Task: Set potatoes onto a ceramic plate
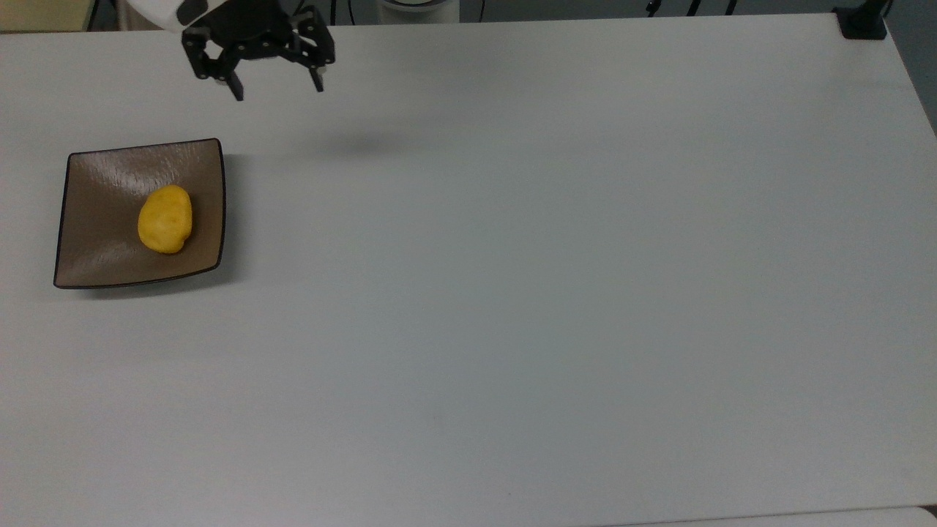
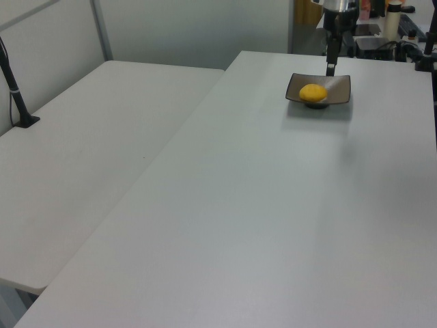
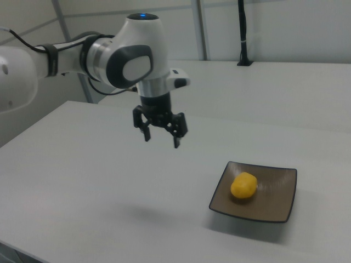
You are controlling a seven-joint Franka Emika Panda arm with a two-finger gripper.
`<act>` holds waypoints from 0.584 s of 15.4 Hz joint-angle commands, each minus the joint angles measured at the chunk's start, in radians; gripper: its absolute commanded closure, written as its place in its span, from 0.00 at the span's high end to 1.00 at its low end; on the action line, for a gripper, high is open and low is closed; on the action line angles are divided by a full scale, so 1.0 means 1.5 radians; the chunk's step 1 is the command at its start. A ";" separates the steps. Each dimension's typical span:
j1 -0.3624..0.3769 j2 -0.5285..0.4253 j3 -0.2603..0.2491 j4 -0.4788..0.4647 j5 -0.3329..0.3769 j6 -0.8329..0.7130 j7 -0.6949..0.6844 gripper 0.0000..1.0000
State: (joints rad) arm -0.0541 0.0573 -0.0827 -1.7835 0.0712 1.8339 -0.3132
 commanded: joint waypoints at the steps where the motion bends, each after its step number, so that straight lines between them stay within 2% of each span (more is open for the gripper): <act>1: 0.035 -0.002 0.029 0.028 0.010 -0.086 0.120 1.00; 3: 0.042 -0.006 0.052 0.044 -0.002 -0.109 0.137 1.00; 5: 0.053 -0.013 0.053 0.051 -0.003 -0.108 0.162 1.00; 6: 0.066 -0.020 0.053 0.057 -0.014 -0.108 0.205 1.00; 9: 0.078 -0.021 0.054 0.057 -0.059 -0.092 0.227 1.00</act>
State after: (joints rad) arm 0.0428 0.0399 0.0021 -1.7001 0.0341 1.6996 -0.0162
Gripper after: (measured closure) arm 0.000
